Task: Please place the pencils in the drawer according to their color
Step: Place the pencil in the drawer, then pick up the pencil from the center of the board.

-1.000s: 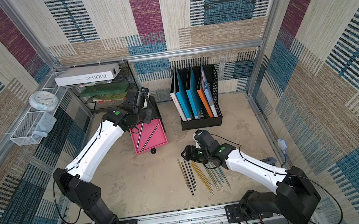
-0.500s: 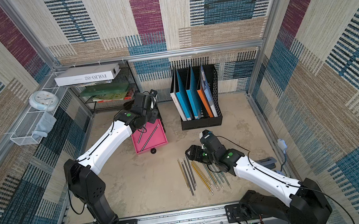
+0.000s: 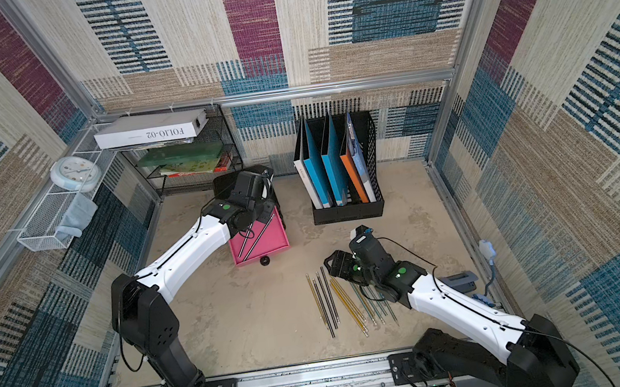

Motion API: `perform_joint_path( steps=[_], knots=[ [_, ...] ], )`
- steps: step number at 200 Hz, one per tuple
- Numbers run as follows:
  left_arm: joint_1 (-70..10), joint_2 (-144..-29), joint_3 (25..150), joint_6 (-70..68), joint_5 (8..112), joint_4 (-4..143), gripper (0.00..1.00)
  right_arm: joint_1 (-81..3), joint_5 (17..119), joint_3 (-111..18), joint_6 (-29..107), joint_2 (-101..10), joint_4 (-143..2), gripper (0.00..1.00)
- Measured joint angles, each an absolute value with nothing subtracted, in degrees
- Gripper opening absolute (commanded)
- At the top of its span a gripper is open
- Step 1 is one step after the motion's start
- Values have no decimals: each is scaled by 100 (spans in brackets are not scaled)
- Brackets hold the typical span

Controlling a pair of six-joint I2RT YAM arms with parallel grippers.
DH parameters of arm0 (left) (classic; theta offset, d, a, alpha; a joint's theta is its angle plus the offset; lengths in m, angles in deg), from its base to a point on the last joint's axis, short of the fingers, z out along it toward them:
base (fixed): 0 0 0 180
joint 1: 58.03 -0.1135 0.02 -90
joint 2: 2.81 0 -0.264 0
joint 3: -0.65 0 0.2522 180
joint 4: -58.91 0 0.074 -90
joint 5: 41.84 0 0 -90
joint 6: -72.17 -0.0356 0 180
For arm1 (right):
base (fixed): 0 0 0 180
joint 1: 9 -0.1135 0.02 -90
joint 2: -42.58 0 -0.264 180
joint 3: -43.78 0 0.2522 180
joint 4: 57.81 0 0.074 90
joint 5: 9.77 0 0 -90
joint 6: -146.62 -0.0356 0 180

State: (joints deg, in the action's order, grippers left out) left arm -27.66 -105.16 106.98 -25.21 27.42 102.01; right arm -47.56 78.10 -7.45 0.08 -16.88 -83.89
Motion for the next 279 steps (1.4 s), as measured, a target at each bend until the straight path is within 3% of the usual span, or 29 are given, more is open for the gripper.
perform_joint_path(
  steps=[16,54,84,206,279],
  knots=[
    [-2755,-10488,10613,-2466,2769,10194,0,-4756,7812,-745,0,-1688,-8387,75],
    [-2705,-10485,10471,-2425,2808,10264,26,-4759,7829,-745,-5,-1664,-8387,75],
    [-2681,-10488,10465,-2401,2830,10326,39,-4756,7836,-745,-5,-1616,-8383,75],
    [-2593,-9919,11258,-1382,3002,11110,47,-4756,7851,-881,214,-1625,-8415,81],
    [-1981,-8741,10194,806,3304,11768,52,-4752,7838,-931,561,-1625,-8560,85]
  ],
)
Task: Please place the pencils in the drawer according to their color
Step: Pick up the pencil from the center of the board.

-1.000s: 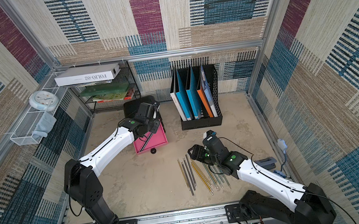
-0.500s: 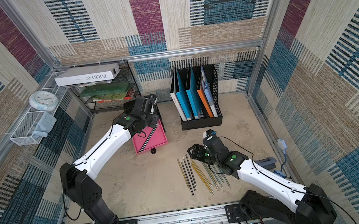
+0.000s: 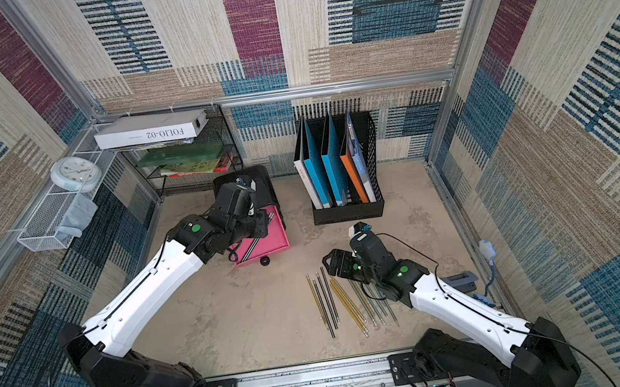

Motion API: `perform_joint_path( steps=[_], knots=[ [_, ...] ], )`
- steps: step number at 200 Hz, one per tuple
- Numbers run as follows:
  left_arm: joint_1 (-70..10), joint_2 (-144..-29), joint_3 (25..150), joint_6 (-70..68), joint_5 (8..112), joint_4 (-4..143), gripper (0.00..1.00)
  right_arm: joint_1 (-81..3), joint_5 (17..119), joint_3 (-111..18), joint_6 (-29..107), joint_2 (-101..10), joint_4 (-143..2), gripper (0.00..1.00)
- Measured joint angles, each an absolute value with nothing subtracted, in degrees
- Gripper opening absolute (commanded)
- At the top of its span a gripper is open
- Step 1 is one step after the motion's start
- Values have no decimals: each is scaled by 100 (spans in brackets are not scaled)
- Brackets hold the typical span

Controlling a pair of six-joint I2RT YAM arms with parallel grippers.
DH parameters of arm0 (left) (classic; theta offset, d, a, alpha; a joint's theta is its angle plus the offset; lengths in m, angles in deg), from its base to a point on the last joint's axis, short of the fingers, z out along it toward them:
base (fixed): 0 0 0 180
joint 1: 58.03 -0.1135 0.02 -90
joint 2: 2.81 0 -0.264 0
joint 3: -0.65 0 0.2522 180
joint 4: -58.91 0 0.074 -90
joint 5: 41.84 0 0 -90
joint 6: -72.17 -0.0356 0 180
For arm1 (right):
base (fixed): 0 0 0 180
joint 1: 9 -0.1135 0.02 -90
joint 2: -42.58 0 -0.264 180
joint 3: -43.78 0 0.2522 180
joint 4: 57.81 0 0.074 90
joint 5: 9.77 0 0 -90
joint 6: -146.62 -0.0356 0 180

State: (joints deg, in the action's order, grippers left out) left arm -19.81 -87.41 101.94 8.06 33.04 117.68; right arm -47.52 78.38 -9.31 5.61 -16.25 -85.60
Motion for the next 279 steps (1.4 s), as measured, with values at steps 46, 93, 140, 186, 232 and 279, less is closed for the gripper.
perform_joint_path(
  steps=[46,93,140,186,232,279],
  knots=[
    [-1293,-8269,9284,2552,3335,11991,53,-4741,7681,-931,719,-1703,-8697,85],
    [-535,-8271,8788,4185,3214,12011,54,-4737,7543,-918,841,-1773,-8861,86],
    [-150,-8787,8733,5306,3096,12011,55,-4737,7554,-868,870,-1762,-8907,85],
    [1,-9493,8891,5864,3166,11923,56,-4737,7572,-649,822,-1688,-8929,85],
    [10,-10048,9077,5997,3315,11840,56,-4730,7626,-507,782,-1467,-9030,85],
    [1,-10418,9800,5671,3298,11871,56,-4719,7676,-448,763,-1334,-9185,85]
  ],
)
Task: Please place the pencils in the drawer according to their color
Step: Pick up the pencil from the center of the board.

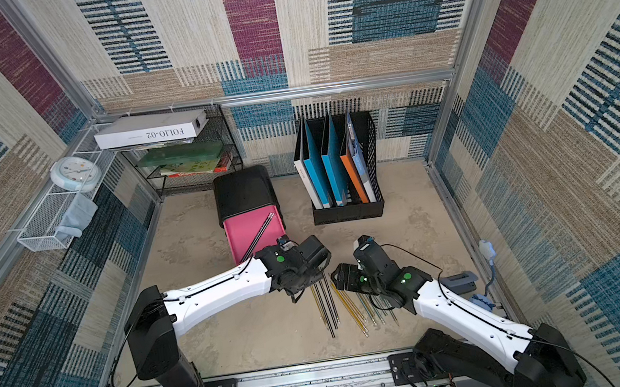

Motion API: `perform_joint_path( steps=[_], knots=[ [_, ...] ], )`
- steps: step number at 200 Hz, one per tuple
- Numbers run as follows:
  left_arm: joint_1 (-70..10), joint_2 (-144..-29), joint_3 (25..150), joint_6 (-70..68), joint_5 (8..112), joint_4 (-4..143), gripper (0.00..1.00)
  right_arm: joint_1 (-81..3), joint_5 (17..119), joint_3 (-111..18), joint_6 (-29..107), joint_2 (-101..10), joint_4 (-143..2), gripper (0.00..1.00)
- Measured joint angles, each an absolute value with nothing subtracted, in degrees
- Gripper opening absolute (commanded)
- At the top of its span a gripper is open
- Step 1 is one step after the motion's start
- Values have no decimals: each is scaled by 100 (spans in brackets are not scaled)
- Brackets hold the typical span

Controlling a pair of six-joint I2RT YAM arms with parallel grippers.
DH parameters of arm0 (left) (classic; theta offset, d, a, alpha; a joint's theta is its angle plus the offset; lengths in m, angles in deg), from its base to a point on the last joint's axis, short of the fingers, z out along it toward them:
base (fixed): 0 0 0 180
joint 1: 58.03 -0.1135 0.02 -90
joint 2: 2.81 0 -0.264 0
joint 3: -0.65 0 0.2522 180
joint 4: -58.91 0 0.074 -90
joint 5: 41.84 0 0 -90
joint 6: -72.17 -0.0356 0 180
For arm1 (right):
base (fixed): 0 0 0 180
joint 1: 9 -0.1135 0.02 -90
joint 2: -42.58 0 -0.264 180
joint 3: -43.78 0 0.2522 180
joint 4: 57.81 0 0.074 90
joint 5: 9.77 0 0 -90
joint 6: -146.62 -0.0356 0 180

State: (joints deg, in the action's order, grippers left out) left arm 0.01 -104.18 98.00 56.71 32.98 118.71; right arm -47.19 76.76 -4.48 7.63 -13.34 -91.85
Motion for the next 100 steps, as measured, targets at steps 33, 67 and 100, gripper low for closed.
perform_joint_path(
  steps=[33,67,100],
  knots=[
    [-93,-10746,10526,5179,3308,11967,56,-4702,7676,-446,760,-1314,-9268,85],
    [-296,-11135,10945,4723,3479,11998,55,-4675,7687,-446,706,-1327,-9364,85],
    [-347,-11456,11083,4476,3704,12065,55,-4654,7720,-363,605,-1246,-9504,85]
  ],
)
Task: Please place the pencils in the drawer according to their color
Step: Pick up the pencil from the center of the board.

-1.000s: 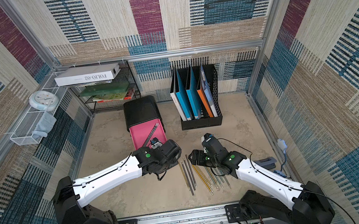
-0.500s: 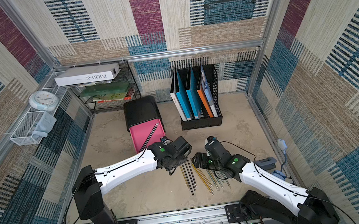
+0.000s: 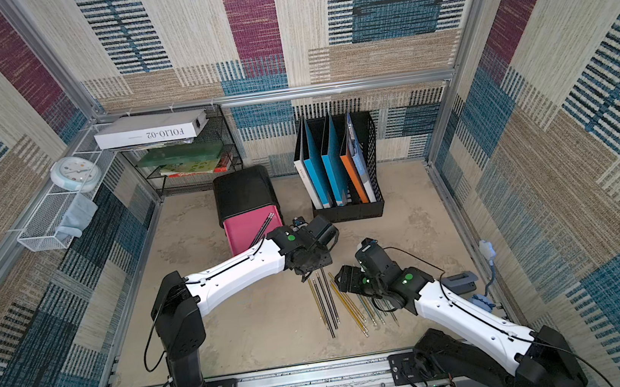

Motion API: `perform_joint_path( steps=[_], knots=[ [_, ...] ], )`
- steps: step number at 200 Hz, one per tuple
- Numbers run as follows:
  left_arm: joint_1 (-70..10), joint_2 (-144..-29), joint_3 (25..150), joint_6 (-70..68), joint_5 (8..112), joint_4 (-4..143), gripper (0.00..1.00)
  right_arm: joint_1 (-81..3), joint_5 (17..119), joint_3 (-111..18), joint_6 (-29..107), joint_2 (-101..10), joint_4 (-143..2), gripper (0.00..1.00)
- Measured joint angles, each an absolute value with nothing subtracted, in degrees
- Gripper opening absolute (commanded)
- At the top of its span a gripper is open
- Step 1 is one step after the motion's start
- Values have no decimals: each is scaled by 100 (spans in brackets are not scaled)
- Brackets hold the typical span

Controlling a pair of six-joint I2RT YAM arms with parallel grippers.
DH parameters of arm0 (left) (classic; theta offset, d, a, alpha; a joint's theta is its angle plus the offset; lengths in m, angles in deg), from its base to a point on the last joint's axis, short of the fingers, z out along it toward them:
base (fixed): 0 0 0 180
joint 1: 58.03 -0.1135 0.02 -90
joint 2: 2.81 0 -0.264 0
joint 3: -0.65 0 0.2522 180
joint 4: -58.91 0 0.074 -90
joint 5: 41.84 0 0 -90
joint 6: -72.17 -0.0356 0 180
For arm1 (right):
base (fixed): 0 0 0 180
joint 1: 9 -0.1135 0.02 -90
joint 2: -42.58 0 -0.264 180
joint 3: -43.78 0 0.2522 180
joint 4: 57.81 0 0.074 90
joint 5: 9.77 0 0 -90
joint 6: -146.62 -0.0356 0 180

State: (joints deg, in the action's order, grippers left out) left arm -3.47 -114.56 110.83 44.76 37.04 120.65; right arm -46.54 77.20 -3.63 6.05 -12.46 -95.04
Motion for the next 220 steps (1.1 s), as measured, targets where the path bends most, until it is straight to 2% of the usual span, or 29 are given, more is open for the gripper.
perform_joint_path(
  steps=[76,163,220],
  knots=[
    [-416,-12081,11461,4257,3982,12127,51,-4627,7626,-5,352,-980,-9635,84],
    [-368,-11967,11044,4344,4231,12153,47,-4623,7440,175,81,-514,-9939,84],
    [16,-11672,10628,4637,4390,12098,45,-4623,7440,277,-2,-307,-10171,83]
  ],
)
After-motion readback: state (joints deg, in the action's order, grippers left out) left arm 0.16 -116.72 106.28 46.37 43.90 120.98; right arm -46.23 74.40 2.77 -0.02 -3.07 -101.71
